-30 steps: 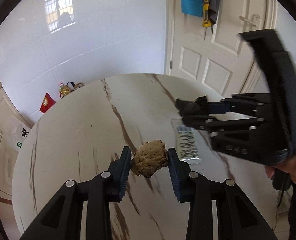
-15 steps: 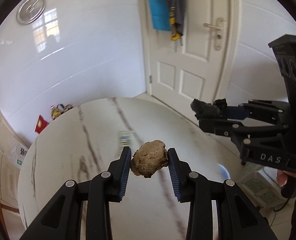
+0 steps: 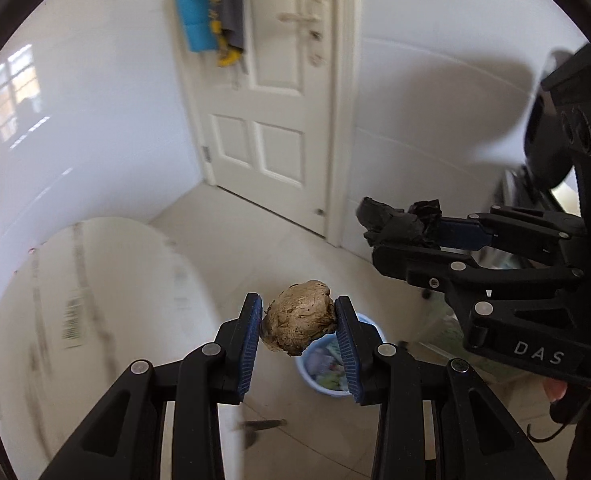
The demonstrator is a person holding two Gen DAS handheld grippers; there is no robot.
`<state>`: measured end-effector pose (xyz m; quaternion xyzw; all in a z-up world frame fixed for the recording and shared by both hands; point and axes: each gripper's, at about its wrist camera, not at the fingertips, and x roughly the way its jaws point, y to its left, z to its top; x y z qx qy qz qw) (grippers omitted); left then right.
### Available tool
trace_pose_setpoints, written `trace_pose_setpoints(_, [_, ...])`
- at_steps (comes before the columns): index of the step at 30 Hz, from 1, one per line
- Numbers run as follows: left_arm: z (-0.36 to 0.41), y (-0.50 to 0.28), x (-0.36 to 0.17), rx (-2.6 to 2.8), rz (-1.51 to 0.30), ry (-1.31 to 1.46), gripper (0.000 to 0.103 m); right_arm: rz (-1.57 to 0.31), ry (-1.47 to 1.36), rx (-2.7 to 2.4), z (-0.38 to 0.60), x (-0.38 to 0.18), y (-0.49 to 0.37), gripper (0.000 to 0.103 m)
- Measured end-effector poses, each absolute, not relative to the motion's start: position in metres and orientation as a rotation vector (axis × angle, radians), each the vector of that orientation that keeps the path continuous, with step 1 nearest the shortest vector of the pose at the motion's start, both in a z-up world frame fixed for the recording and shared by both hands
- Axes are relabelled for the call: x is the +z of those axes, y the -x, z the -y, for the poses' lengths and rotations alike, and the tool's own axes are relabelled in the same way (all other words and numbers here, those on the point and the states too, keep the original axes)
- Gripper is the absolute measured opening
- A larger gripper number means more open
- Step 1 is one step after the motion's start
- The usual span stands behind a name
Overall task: Collect trash
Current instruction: 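Carry the paper ball and black bag to the bucket and open both grippers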
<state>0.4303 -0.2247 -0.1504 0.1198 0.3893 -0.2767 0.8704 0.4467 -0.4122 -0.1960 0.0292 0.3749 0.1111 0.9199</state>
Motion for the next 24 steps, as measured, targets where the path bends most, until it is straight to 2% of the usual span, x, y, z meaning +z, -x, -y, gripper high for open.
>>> trace_pose_setpoints(13, [0.335, -0.501, -0.241, -0.660, -0.997, -0.343, 0.036, -0.885, -0.198, 0.133, 0.518, -0.276, -0.461, 0.034])
trace_pose_setpoints(15, [0.347, -0.510, -0.251, -0.649, -1.017, -0.355, 0.043, -0.901, -0.214, 0.128, 0.528, -0.288, -0.463, 0.034])
trace_pose_setpoints(17, [0.352, -0.515, -0.256, -0.640, -1.016, -0.365, 0.061, -0.910, -0.229, 0.126, 0.536, -0.296, -0.466, 0.034])
trace_pose_setpoints(18, [0.362, -0.519, -0.256, -0.632, -1.013, -0.372, 0.064, -0.911, -0.235, 0.127, 0.538, -0.298, -0.467, 0.034])
trace_pose_setpoints(24, [0.372, -0.522, -0.254, -0.590, -1.000, -0.393, 0.068, -0.916, -0.255, 0.128, 0.540, -0.300, -0.472, 0.040])
